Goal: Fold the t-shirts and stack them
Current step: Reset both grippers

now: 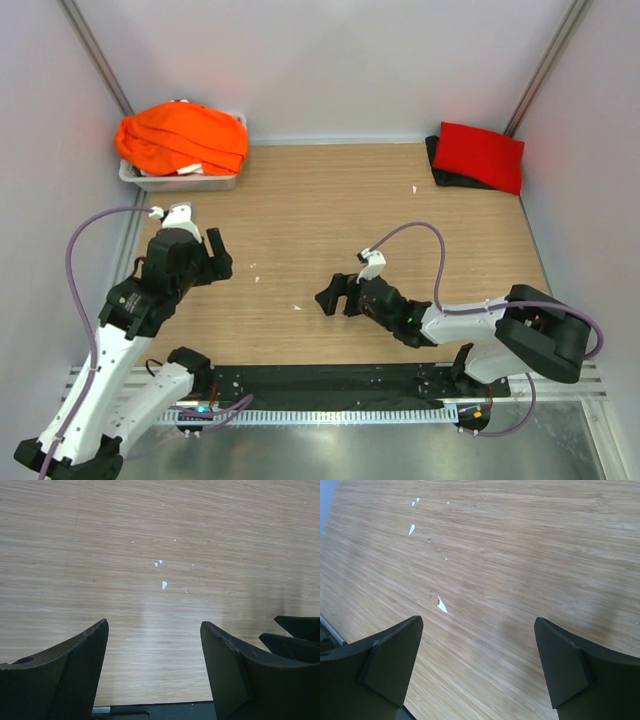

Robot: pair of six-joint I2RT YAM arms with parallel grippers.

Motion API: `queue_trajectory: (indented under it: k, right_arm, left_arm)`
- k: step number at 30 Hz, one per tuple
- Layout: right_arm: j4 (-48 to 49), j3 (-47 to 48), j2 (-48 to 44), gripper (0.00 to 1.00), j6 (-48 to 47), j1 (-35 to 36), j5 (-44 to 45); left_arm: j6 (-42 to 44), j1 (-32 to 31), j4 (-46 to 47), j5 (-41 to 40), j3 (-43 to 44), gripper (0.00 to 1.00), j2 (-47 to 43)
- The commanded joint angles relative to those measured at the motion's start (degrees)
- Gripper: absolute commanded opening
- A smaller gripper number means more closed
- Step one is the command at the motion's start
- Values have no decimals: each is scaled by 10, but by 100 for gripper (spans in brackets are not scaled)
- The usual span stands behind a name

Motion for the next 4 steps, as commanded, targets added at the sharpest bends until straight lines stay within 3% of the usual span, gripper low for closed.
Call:
queue_trajectory:
  k: [1,4]
  right_arm:
    - [46,13,5,100,6,1,27]
    - [51,3,1,100,7,1,28]
  left_arm:
    - [-4,4,16,-20,2,76,-8]
    - [-2,4,15,-12,5,76,-12]
